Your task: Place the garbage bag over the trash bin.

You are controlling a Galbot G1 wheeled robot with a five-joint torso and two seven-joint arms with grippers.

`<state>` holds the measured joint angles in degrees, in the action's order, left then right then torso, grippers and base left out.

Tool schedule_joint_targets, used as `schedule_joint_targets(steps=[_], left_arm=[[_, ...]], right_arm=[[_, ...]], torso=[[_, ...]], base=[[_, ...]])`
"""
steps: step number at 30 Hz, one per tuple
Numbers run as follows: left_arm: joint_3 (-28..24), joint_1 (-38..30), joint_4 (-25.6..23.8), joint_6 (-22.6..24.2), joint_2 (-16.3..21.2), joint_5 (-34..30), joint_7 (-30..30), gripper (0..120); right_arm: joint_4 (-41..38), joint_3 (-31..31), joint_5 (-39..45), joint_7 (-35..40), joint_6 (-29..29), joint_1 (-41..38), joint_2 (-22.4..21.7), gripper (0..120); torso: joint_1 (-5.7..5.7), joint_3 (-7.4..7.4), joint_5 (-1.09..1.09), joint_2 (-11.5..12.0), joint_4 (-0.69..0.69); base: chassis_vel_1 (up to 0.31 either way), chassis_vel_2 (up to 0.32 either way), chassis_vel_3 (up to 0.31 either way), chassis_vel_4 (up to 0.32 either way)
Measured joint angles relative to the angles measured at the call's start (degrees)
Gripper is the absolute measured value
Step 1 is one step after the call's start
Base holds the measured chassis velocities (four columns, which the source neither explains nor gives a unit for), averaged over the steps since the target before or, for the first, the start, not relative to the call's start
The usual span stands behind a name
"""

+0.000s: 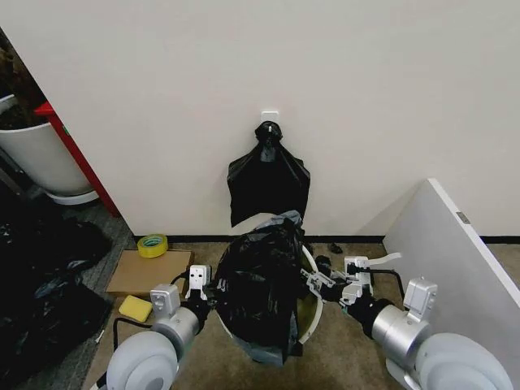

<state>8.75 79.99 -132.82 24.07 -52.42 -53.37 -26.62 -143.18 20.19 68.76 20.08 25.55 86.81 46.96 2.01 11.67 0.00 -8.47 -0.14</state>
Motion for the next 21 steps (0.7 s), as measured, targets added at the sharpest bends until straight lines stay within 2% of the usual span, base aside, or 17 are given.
schedule_joint_targets(steps=[5, 11, 14, 17, 21], left_arm=[[-0.1, 0.0, 0.0, 0.0, 0.1, 0.0, 0.0, 1], [-0.3, -0.1, 0.3, 0.1, -0.2, 0.0, 0.2, 1], [-0.4, -0.1, 0.5, 0.1, -0.2, 0.0, 0.3, 1], [-0.6, -0.2, 0.5, 0.9, -0.2, -0.4, 0.4, 0], [-0.6, -0.4, 0.5, 1.8, -0.4, -1.0, -0.1, 0]], right_arm=[[0.0, -0.1, -0.5, -1.4, -0.2, 0.1, -0.1, 10], [0.0, -0.2, -4.5, -2.7, -1.4, 0.4, -0.2, 6], [0.0, -0.2, -6.4, -3.4, -1.9, 0.3, -0.2, 11], [-0.1, -0.3, -10.9, -5.1, -2.8, 0.3, -0.6, 25], [-0.1, -0.3, -13.1, -6.4, -3.4, 0.6, -1.0, 38]], torso=[[0.00, 0.00, 0.00, 0.0, 0.00], [0.00, 0.00, 0.00, 0.0, 0.00], [0.00, 0.00, 0.00, 0.0, 0.00], [0.00, 0.00, 0.00, 0.0, 0.00], [0.00, 0.00, 0.01, 0.0, 0.00]], base=[[0.000, 0.000, 0.000, 0.000], [0.000, 0.000, 0.000, 0.000], [0.000, 0.000, 0.000, 0.000], [0.000, 0.000, 0.000, 0.000], [0.000, 0.000, 0.000, 0.000]])
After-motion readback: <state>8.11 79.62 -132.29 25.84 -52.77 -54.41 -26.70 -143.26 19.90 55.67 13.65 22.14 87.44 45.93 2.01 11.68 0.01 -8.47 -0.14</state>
